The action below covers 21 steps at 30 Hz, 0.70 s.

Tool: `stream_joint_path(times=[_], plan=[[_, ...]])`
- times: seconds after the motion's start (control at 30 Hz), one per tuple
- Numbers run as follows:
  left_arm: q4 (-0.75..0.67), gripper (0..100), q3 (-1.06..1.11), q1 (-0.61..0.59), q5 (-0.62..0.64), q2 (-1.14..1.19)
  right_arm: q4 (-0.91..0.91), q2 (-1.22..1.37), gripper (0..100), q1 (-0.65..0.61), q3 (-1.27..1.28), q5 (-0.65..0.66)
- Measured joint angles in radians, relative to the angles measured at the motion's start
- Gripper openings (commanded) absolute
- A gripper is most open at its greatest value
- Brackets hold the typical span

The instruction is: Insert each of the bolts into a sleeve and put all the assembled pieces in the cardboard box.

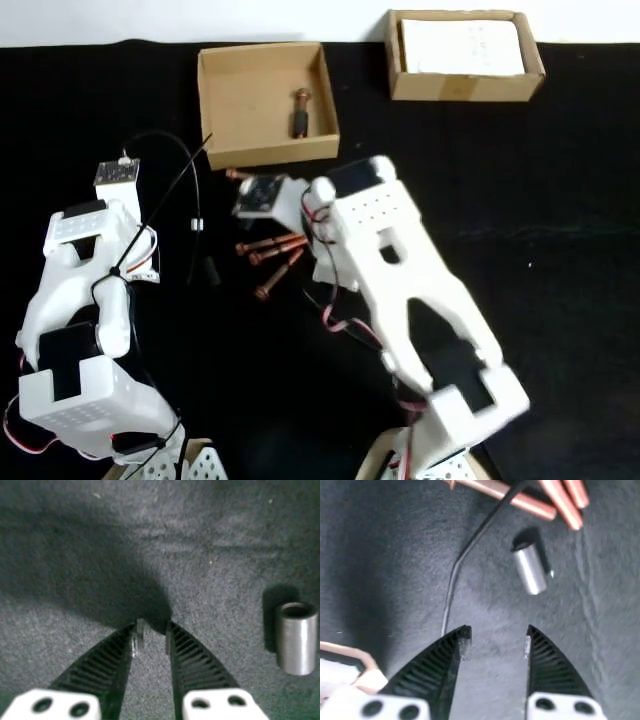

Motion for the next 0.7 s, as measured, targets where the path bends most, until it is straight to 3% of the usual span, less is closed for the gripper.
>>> stream_joint_path(times=[0.33,0.7], plan=[[0.0,9,0.0,0.0,0.0,0.0,-0.106,0.052,16.6,0.0,0.009,0.187],[0.0,9,0.0,0.0,0.0,0.0,-0.269,0.232,16.6,0.018,0.008,0.258]])
